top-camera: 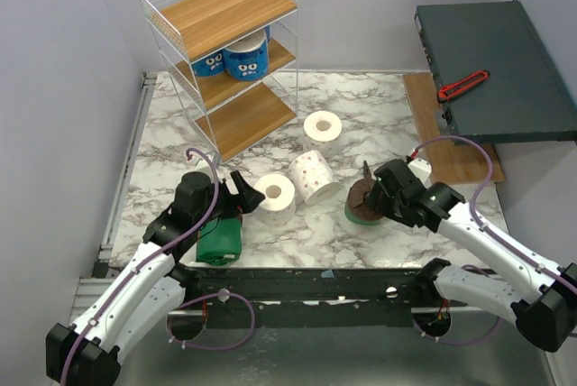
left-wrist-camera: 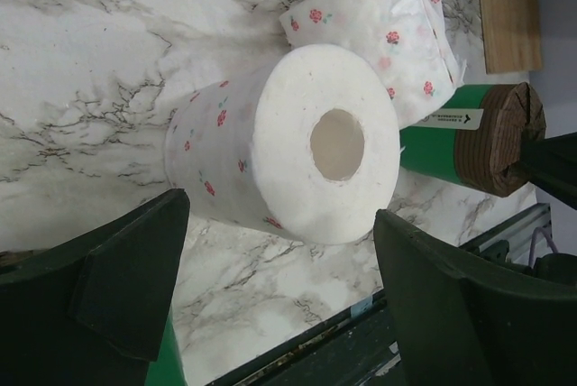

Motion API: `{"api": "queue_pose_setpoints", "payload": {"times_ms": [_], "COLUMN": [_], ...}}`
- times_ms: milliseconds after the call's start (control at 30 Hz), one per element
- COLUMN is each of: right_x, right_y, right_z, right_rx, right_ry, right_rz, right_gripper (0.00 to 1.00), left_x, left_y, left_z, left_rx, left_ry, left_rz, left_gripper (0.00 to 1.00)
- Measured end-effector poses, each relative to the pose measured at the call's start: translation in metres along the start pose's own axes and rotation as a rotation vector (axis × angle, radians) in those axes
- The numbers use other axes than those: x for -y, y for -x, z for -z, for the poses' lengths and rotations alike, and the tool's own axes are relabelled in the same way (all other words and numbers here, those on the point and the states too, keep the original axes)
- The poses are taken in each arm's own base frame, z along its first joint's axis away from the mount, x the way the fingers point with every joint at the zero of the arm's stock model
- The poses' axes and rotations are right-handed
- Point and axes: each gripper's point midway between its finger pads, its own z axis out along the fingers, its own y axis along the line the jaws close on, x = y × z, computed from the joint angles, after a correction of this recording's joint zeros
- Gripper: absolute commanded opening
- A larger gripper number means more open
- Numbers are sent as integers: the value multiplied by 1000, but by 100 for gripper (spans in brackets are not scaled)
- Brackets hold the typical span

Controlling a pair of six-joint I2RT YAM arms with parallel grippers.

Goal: Place and organize the paper towels onto the shelf
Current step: Pick up the paper towel from the center of the board.

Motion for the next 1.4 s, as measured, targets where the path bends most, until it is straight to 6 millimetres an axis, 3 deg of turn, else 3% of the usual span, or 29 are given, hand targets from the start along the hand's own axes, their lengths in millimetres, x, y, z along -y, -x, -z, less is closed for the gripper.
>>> {"api": "queue_pose_setpoints", "payload": {"times_ms": [367, 567, 833, 1000, 1233, 1400], "right_x": [3, 1, -1, -13, -44, -52], "right_y": [-13, -14, -13, -9, 7, 15], "right_z": [-17, -21, -19, -10, 9, 14], "right_rx": [-1, 4, -3, -19, -36, -38], "right_ry": [-2, 5, 21, 69, 165, 162], "right_rz": [-98, -108, -70, -50, -9, 62], "right_gripper": [69, 59, 53, 53, 53, 53], "left_x": [0, 1, 0, 0, -1, -2], "left_y": [-3, -4, -6, -7, -7, -8], "left_z": [-2, -2, -4, -5, -5, -6], "left_rx": [-7, -15, -22, -27, -30, -36], "left_ry": [-13, -17, -16, -13, -10, -5], "left_rz": [-1, 0, 2, 6, 11, 15], "left_gripper": [87, 87, 87, 87, 87, 87]}}
